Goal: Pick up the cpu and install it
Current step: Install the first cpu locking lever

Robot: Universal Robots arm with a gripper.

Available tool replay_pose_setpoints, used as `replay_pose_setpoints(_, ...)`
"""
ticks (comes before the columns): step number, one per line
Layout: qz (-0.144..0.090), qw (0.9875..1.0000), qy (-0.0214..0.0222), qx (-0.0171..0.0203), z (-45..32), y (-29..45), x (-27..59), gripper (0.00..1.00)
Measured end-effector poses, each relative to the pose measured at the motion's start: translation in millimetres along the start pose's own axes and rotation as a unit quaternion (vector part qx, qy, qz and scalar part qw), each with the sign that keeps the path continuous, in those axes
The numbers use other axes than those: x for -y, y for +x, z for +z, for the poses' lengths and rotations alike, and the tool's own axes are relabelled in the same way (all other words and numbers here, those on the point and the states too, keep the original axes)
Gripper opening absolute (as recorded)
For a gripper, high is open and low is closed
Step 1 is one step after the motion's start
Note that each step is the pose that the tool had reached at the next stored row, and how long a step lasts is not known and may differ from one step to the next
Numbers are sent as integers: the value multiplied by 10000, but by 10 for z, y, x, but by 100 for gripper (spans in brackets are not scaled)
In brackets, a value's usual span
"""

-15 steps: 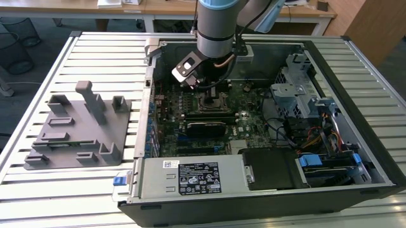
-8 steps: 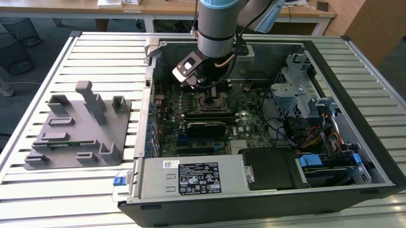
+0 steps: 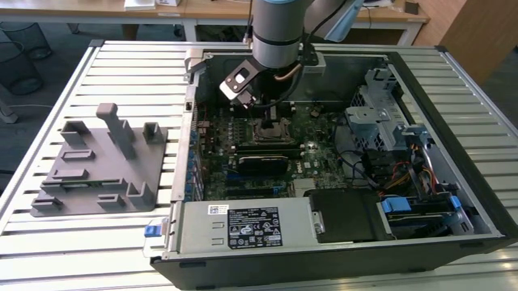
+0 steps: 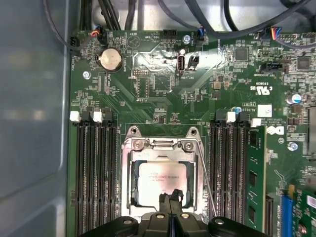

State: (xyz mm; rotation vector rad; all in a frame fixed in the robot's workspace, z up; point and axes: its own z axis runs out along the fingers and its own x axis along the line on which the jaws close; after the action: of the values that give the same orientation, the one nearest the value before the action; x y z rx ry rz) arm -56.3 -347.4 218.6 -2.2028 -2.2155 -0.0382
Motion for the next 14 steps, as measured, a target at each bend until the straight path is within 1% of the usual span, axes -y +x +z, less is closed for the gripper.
replay_pose_setpoints(14, 9, 10000, -1, 5, -317, 10, -2, 11)
